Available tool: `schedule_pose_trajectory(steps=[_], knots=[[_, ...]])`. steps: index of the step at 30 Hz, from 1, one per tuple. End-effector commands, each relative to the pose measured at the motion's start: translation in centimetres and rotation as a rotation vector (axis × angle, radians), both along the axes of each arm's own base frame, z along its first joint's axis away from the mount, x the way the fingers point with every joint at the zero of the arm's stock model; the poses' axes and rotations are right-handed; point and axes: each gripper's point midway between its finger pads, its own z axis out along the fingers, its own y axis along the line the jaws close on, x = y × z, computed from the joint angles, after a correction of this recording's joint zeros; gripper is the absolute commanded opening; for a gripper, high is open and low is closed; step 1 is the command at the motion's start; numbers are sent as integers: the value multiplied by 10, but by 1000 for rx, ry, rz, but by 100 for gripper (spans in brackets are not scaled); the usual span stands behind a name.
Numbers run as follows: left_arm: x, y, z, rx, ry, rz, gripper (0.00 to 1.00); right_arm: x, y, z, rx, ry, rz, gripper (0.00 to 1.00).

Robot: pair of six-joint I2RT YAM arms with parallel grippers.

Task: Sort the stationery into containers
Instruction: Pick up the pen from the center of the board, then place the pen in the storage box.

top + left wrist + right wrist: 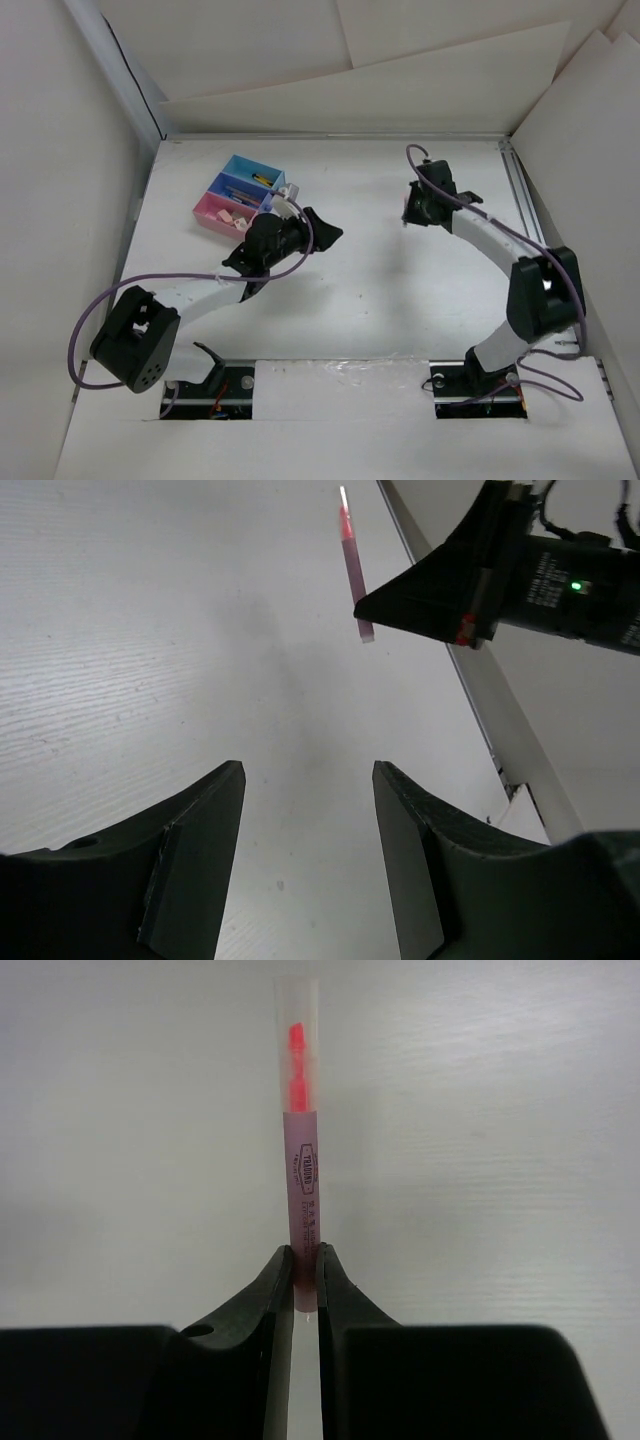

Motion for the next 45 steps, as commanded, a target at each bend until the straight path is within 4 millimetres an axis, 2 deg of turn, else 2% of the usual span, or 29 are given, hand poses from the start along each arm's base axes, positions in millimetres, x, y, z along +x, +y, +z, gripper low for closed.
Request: schedule_pose_trajectory(steps=[1,2,3,4,7,9,11,14,16,18,19,20,21,23,24,26,27,28,30,36,41,42,45], knots=[[4,-8,31,-52,-28,-31,51,-17,89,52,253,-160,348,0],[4,-8,32,-64,-15,-28,51,-24,103,57,291,-173,417,0],[1,-10,32,-82,-7,-38,51,-39,126,60,346,-163,506,0],[0,-9,36,-88,-15,-39,51,-43,134,58,350,-160,538,0],[2,-8,42,-105,-24,-27,51,-60,155,52,367,-136,616,0],[3,-7,42,-103,-26,-15,51,-63,164,52,387,-139,650,0],[7,-8,52,-111,-39,-6,51,-72,173,51,397,-133,682,0],[17,-4,33,-65,10,49,51,-77,180,50,392,-131,698,0],[26,2,28,-57,21,107,50,-77,179,58,390,-153,695,0],[28,1,9,-32,69,120,48,-77,180,63,394,-173,710,0],[29,1,3,-31,87,123,48,-79,179,60,392,-164,709,0],[28,-5,10,-67,78,97,48,-81,183,62,401,-169,726,0],[30,-7,2,-58,90,98,47,-81,183,62,401,-169,726,0],[31,-10,-2,-61,108,92,46,-84,183,62,401,-170,739,0],[33,-12,5,-80,101,93,46,-83,184,63,403,-180,741,0],[36,-14,-1,-77,105,93,44,-86,182,64,403,-181,741,0],[38,-15,4,-92,102,95,43,-88,181,65,404,-184,741,0],[40,-17,-3,-85,112,95,43,-88,180,65,398,-188,747,0],[44,-22,1,-103,111,87,43,-90,181,67,407,-196,757,0],[37,-44,-4,-111,120,32,40,-92,182,65,415,-193,766,0],[37,-47,9,-172,95,23,32,-88,180,69,401,-218,748,0],[35,-46,4,-164,105,24,32,-89,179,66,399,-209,747,0],[34,-45,4,-171,96,23,32,-89,179,65,399,-209,747,0]])
